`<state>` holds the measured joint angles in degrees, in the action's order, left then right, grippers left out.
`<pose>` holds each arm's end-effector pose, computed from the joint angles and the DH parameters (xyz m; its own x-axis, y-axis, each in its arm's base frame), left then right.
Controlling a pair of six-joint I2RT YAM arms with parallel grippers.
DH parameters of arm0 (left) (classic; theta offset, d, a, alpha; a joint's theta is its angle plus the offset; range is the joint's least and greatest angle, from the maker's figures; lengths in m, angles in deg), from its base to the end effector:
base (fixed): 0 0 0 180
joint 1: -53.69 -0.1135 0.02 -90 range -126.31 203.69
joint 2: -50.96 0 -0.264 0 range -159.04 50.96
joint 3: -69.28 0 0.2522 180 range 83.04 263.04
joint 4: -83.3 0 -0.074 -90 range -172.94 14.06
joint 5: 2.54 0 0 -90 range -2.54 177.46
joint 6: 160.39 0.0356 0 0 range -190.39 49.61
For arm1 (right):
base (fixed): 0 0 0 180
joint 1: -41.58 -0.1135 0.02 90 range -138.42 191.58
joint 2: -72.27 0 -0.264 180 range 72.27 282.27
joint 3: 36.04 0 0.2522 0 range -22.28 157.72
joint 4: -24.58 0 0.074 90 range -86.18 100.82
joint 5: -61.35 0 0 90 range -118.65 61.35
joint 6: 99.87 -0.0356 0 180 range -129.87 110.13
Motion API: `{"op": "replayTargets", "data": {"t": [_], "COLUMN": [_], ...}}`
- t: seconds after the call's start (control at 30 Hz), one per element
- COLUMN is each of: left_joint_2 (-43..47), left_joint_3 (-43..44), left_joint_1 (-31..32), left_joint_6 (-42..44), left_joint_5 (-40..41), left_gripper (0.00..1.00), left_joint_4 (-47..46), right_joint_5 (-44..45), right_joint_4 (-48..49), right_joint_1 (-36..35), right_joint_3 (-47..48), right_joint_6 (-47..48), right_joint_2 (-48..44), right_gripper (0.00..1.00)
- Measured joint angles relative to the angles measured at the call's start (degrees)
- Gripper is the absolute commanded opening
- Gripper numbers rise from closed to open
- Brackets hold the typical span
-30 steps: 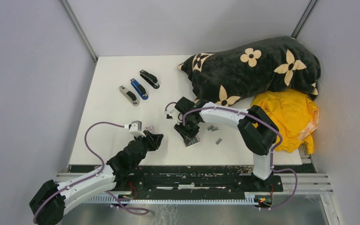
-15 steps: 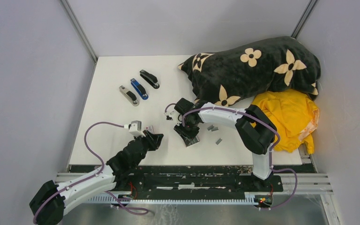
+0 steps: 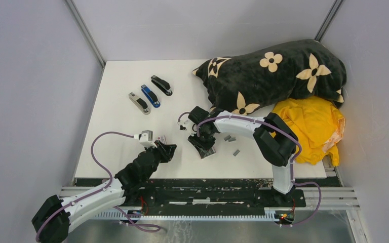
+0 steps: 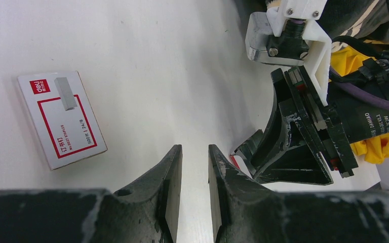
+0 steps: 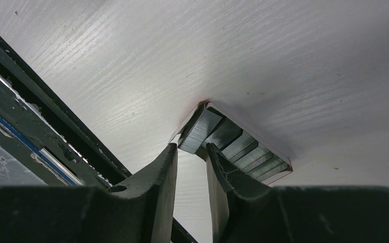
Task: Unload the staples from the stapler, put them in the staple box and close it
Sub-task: Place the staple in the staple box.
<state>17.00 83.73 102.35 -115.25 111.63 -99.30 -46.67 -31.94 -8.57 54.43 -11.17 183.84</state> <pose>0.1038 -0.0960 0.1458 -0.4368 -0.4777 -0.7622 0.1666 0.7897 -0.5905 0.2321 0.2953 0.1629 -0.6432 -0.7370 -0.2075 -0.7582 0.5753 0.3069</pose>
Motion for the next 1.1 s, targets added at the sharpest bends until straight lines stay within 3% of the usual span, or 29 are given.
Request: {"op": "replayTargets", "data": {"t": [0.57,1.1], "left_joint_2": [0.0,0.0], "left_joint_3": [0.0,0.0], "left_joint_1": [0.0,0.0], "left_joint_6": [0.0,0.0], "left_joint_5": [0.0,0.0], "left_gripper": [0.32,0.32], "left_joint_4": [0.0,0.0], "right_joint_5": [0.1,0.1], "right_joint_4": [0.0,-0.2], "right_joint_1": [0.0,0.0], "right_joint_3": [0.1,0.4], "right_joint_6": [-0.4,-0.4], "right_joint_2": [0.9,0.9], "right_gripper": [0.31,0.21]}}
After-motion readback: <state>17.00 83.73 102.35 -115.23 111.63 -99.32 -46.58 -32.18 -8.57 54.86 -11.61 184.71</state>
